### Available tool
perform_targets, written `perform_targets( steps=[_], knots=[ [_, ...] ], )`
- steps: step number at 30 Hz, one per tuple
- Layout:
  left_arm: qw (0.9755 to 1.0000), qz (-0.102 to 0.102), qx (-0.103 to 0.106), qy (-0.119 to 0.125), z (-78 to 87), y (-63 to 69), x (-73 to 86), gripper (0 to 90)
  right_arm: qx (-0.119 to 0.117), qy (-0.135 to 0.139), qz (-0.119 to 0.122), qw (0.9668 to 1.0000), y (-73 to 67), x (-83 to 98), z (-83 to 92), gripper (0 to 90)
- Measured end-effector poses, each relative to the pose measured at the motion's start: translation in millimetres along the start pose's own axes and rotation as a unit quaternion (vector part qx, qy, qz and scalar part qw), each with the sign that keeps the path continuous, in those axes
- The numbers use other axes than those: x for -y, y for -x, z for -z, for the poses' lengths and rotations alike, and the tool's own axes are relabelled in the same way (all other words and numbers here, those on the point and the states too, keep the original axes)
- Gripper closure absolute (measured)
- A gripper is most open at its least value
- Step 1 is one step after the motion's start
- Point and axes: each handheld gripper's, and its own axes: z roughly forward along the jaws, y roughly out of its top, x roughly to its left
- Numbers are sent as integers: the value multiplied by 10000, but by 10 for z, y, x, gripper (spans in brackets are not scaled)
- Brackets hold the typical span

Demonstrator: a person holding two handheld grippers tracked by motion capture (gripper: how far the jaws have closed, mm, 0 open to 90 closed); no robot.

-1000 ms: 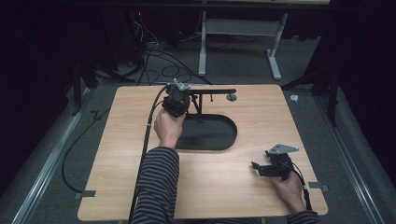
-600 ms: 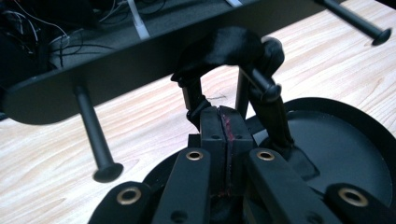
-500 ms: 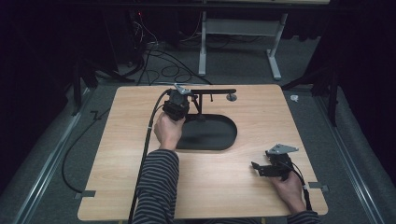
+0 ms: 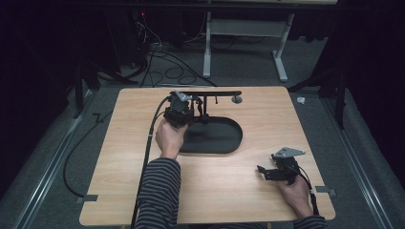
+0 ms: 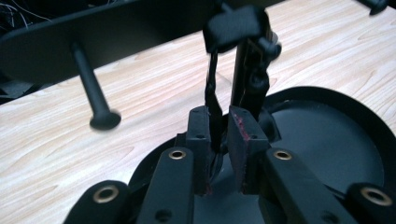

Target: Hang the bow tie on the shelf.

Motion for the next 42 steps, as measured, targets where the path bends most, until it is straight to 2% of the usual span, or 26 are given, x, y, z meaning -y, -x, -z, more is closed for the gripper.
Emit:
perform_targets(
  steps=[4, 12, 23, 35, 42],
  knots=[
    [9999, 54, 83, 70, 31, -24, 56, 760, 0, -1, 1, 10000, 0, 0, 0, 205],
    [9997, 6, 193, 169, 137, -14, 95, 729, 2, -1, 0, 10000, 0, 0, 0, 205],
    [9993, 16, 233, 275, 300, -81, 194, 703, 1, 0, 1, 10000, 1, 0, 0, 205],
    [9988, 166, 253, 393, 492, -195, 373, 690, 4, 0, -7, 10000, 0, -2, -1, 206],
    [9978, 345, 332, 456, 569, -259, 437, 688, 5, 1, -6, 10000, 0, -2, -1, 206]
  ],
)
